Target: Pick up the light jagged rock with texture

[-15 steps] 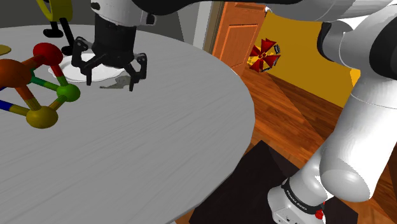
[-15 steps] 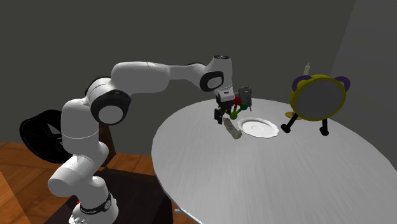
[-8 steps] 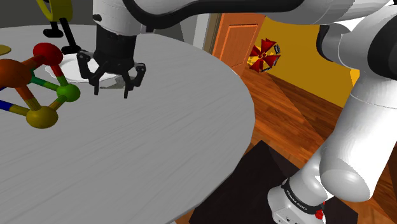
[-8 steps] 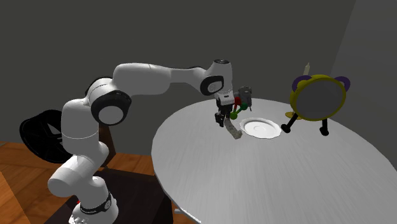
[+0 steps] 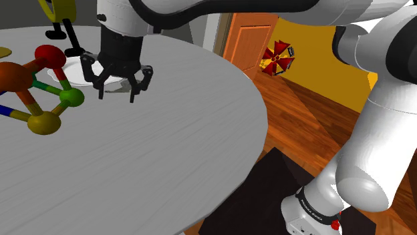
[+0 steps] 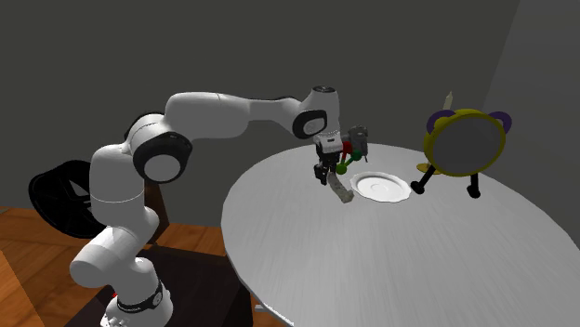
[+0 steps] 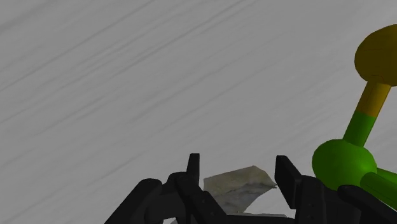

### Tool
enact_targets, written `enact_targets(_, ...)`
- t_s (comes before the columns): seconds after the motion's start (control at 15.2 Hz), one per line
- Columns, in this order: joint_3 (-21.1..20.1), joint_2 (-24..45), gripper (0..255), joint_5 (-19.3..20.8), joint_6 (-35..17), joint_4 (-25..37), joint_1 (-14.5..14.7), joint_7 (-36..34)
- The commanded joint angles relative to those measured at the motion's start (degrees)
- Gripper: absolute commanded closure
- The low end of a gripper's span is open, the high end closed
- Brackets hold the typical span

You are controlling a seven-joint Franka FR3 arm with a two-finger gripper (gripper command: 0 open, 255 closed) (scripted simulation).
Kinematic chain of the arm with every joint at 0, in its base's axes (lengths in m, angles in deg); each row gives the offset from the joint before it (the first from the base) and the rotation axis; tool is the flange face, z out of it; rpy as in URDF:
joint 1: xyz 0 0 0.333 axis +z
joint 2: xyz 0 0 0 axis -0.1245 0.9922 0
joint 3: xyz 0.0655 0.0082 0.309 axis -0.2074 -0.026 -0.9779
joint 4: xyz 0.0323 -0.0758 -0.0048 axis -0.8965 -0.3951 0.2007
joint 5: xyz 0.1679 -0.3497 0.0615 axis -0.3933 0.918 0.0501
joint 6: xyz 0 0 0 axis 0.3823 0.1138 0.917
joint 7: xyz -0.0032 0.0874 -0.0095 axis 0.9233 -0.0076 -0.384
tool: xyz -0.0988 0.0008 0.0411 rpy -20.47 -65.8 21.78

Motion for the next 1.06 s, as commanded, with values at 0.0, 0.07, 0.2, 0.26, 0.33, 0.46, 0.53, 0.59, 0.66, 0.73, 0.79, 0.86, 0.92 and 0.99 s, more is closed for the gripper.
enact_targets(0.0, -0.1, -0.1, 255, -0.1, 1.2, 1.1, 0.1, 0.0)
enact_targets(0.07, -0.1, 0.0, 255, 0.0, 2.0, 2.0, 0.2, -0.1)
enact_targets(0.2, -0.1, 0.1, 255, 0.0, 3.6, 3.7, 0.4, -0.2)
enact_targets(0.26, -0.2, 0.1, 255, 0.1, 4.4, 4.5, 0.5, -0.2)
enact_targets(0.33, -0.2, 0.2, 255, 0.1, 5.2, 5.4, 0.6, -0.3)
enact_targets(0.46, -0.2, 0.5, 255, 0.3, 6.8, 7.3, 0.9, -0.4)
enact_targets(0.53, -0.2, 0.6, 255, 0.4, 7.7, 8.3, 1.0, -0.5)
enact_targets(0.59, -0.2, 0.8, 255, 0.5, 8.5, 9.3, 1.2, -0.5)
enact_targets(0.66, -0.2, 1.0, 255, 0.6, 9.4, 10.3, 1.4, -0.6)
enact_targets(0.73, -0.2, 1.2, 255, 0.8, 10.2, 11.4, 1.6, -0.7)
enact_targets(0.79, -0.2, 1.4, 255, 0.9, 11.1, 12.5, 1.8, -0.8)
enact_targets(0.86, -0.3, 1.7, 255, 1.1, 12.0, 13.6, 2.0, -0.9)
enact_targets(0.92, -0.3, 1.7, 255, 1.1, 12.2, 13.8, 2.1, -0.9)
enact_targets(0.99, -0.3, 1.7, 255, 1.1, 12.2, 13.8, 2.1, -0.9)
